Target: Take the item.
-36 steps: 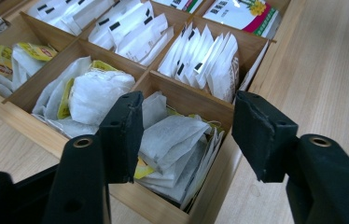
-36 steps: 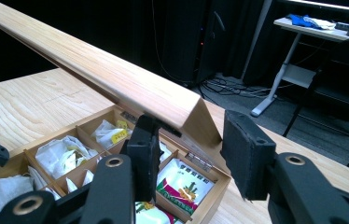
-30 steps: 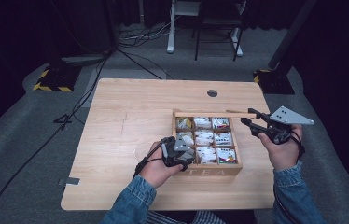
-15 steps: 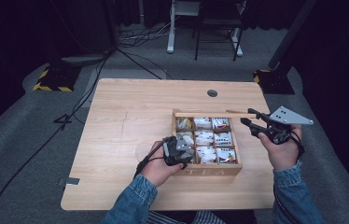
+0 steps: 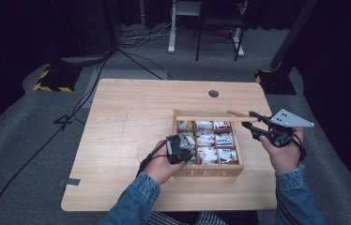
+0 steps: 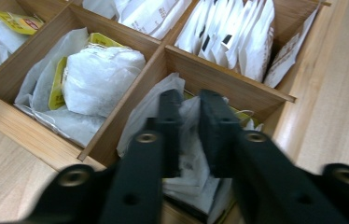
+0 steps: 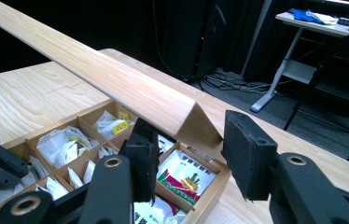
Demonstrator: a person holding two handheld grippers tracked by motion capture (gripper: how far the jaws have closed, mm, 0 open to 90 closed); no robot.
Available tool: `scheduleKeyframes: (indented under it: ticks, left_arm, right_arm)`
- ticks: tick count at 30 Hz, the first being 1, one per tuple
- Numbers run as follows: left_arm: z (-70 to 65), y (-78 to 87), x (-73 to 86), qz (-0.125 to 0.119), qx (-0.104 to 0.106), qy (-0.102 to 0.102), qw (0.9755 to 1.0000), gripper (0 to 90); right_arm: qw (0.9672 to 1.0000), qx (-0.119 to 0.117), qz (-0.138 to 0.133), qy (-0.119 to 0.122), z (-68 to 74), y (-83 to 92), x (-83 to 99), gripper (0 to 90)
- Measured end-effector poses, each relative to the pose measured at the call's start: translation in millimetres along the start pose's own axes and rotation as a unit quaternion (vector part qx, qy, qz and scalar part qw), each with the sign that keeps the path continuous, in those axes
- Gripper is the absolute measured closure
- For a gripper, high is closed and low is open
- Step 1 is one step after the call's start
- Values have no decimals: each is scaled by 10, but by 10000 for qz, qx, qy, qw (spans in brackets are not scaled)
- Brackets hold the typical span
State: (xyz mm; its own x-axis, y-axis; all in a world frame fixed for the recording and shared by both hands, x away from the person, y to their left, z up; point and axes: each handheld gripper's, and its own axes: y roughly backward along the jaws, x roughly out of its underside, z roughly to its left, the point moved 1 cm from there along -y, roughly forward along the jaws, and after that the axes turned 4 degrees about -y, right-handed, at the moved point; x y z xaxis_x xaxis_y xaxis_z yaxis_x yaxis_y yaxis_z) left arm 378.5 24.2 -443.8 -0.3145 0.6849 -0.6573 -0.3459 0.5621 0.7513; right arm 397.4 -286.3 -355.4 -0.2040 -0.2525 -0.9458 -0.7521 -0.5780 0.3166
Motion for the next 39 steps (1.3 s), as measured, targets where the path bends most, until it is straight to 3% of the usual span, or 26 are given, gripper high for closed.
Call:
scheduleKeyframes:
  ticks: [2, 9, 16, 21, 25, 36, 39]
  left_arm:
    - [-1, 2, -1, -14, -25, 5, 10000, 896]
    - [0, 47, -6, -27, -5, -15, 10000, 900]
    - [6, 158, -30, -381, 10, 97, 9992, 900]
    - [12, 246, -38, -645, 146, 205, 9976, 900]
    - [17, 351, -47, -887, 255, 265, 9954, 900]
    - [40, 564, -47, -1366, 299, 349, 9896, 900]
    - [56, 636, -37, -1549, 309, 463, 9864, 900]
  right_arm:
    - [10000, 1, 2, 5, 1, 1, 2, 567]
    - [10000, -6, -9, -4, -2, -1, 2, 567]
    - [10000, -5, -4, -2, -1, -1, 2, 567]
    - [10000, -8, -7, -2, -3, -1, 1, 566]
    - [10000, -7, -14, -1, -7, -4, -4, 567]
    - [10000, -7, -26, -15, -18, -13, -17, 568]
    - [10000, -13, -29, -9, -24, -15, -21, 568]
